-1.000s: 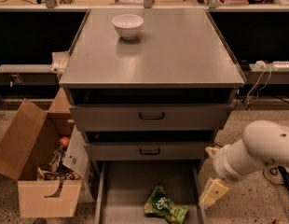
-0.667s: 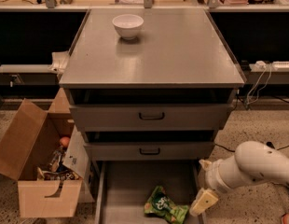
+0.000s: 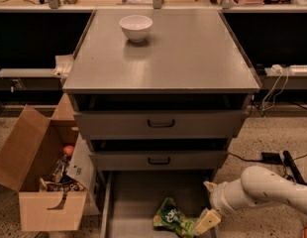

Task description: Pick green rice chip bag from bottom drawer and place on counter

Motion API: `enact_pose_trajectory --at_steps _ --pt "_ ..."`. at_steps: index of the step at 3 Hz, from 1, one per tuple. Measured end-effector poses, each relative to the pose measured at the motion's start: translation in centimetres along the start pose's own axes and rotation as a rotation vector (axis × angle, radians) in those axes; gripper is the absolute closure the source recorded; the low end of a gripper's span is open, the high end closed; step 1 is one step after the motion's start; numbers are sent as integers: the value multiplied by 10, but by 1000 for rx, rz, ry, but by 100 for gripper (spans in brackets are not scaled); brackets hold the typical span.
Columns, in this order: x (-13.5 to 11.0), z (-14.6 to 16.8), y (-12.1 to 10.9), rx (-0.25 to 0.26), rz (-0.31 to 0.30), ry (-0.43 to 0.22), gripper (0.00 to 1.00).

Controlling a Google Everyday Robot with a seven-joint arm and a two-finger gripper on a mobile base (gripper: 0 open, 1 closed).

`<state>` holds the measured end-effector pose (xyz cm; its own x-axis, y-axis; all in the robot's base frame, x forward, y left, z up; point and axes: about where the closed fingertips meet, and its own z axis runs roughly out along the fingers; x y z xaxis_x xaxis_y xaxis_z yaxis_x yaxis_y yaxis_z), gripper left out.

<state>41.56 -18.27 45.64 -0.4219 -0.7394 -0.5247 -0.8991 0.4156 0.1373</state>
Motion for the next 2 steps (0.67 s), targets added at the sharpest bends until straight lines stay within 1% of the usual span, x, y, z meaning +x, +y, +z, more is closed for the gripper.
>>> enact_pose_trajectory --at_steps 1,2 --pt "14 42 -3 -86 -6 -27 0" --pt "15 45 -4 -85 -3 -26 0"
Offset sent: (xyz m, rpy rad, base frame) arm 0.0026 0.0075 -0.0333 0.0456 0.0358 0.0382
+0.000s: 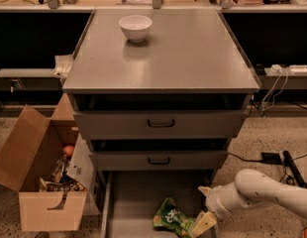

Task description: Pick green rice chip bag from bottom drawer and place on counter

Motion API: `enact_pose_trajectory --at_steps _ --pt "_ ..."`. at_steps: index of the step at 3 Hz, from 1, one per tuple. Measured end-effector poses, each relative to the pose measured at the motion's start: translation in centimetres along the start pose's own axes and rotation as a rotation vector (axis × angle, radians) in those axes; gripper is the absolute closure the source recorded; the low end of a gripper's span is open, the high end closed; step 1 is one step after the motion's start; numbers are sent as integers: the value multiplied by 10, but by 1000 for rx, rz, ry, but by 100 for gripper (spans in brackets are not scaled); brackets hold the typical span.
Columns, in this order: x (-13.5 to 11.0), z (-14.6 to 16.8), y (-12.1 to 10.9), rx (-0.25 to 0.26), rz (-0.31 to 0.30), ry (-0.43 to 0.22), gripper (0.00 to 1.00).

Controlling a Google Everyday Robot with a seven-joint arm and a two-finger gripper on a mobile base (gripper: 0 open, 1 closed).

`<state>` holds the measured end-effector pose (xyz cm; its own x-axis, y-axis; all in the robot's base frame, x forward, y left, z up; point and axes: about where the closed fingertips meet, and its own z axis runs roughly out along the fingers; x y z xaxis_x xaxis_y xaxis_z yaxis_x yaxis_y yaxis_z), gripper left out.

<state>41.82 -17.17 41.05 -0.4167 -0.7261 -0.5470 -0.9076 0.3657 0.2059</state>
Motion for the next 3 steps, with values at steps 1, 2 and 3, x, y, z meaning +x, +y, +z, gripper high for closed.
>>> enact_pose_trajectory --at_steps 1,2,3 --pt "16 36 -24 14 36 15 0" --pt "32 77 -48 30 57 16 0" --pt "48 121 -62 13 68 9 0"
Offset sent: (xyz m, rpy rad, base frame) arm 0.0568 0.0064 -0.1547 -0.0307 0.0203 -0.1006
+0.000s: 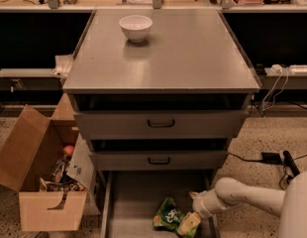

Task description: Pick green rice chip bag from bottom drawer and place on counter

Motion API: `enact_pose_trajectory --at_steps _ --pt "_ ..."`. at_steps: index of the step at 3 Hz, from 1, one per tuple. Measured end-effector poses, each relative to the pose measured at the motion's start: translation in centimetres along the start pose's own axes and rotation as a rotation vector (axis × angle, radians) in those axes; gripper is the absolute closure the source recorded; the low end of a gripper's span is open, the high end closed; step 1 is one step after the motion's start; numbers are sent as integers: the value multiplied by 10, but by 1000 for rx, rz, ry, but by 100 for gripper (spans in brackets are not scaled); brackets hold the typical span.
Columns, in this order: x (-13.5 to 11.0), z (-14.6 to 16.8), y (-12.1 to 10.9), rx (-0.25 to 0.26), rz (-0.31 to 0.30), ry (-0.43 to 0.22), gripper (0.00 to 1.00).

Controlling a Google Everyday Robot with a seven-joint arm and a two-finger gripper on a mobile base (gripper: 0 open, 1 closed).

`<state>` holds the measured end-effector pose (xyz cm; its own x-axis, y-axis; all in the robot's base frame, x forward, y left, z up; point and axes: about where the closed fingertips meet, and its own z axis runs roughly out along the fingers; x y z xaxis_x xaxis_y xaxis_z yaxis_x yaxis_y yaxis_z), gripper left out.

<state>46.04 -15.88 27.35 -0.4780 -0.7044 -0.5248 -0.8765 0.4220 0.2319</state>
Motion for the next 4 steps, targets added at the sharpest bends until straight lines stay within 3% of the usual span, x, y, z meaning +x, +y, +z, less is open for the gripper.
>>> enact_pose_trajectory --at_steps 3,4 --pt "39 97 -17 -51 45 31 0" --pt "42 113 -27 -58 67 32 18"
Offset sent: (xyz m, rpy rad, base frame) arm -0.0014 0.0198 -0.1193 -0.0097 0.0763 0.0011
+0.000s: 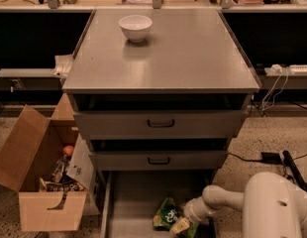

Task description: Pick green rice chip bag from bottom drawer and place on counter

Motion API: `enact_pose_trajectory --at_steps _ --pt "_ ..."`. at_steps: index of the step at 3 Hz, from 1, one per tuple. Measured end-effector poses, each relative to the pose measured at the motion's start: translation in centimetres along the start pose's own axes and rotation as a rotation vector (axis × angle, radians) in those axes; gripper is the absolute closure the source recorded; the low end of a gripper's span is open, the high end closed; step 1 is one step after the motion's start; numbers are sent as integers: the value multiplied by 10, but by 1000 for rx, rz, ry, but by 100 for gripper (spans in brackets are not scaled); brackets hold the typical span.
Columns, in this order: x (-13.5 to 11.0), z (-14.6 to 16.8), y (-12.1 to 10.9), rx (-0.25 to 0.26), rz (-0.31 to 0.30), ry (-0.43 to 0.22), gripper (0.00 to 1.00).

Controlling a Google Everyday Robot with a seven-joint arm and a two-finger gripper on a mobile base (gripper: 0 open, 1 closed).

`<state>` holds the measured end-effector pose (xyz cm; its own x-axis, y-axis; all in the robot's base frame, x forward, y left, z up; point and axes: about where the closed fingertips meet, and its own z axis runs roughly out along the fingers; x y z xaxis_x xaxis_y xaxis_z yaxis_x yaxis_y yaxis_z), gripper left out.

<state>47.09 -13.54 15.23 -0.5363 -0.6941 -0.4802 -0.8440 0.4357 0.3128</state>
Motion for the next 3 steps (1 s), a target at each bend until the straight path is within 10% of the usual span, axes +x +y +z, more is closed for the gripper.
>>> enact_pose_trajectory --at_steps 3 --pt "-1 11 -12 -46 18 -55 88"
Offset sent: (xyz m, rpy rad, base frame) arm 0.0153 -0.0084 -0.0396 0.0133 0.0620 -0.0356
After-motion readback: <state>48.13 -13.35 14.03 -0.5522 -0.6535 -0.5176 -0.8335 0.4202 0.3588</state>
